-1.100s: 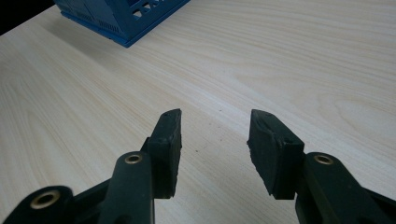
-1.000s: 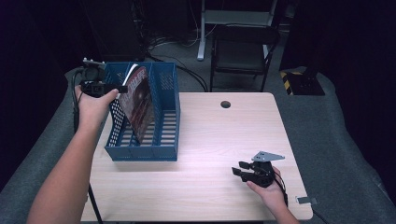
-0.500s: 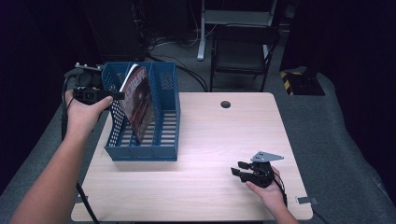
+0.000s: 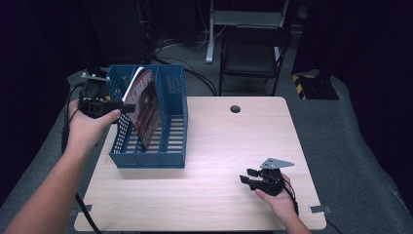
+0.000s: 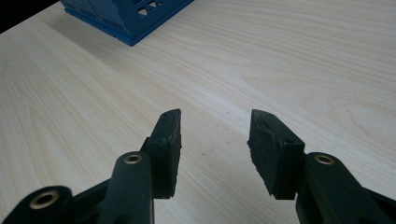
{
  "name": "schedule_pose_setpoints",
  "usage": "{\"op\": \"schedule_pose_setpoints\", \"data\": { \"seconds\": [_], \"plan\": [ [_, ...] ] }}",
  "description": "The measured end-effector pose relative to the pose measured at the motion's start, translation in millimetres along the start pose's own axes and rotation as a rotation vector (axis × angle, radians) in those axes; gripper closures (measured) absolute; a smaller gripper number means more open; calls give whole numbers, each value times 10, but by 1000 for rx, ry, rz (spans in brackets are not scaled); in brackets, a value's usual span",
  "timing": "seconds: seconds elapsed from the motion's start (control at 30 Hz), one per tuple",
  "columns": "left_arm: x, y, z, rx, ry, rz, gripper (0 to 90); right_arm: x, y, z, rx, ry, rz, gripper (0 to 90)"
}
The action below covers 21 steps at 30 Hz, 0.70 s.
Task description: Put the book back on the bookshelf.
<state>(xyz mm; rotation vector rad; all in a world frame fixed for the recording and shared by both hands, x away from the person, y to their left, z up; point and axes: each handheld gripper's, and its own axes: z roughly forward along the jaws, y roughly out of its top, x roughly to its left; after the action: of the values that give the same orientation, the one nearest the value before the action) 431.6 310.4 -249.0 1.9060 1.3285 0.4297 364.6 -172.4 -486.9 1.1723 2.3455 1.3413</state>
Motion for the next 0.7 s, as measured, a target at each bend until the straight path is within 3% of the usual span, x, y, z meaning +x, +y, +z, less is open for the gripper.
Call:
{"op": "schedule_pose_setpoints", "data": {
  "seconds": [0.2, 0.37, 0.57, 0.7],
  "plan": [
    [-167, -120, 97, 16, -29, 38, 472, 0, -4, -6, -2, -10, 5, 537],
    [-283, -257, 165, 19, -55, 42, 473, 15, -6, -7, -4, -12, 14, 536],
    [-332, -461, 230, 29, -79, 37, 473, 7, 3, -2, -6, -9, 0, 537],
    [-334, -644, 289, 48, -73, 37, 472, 10, 4, -1, -11, -12, 5, 536]
  ]
}}
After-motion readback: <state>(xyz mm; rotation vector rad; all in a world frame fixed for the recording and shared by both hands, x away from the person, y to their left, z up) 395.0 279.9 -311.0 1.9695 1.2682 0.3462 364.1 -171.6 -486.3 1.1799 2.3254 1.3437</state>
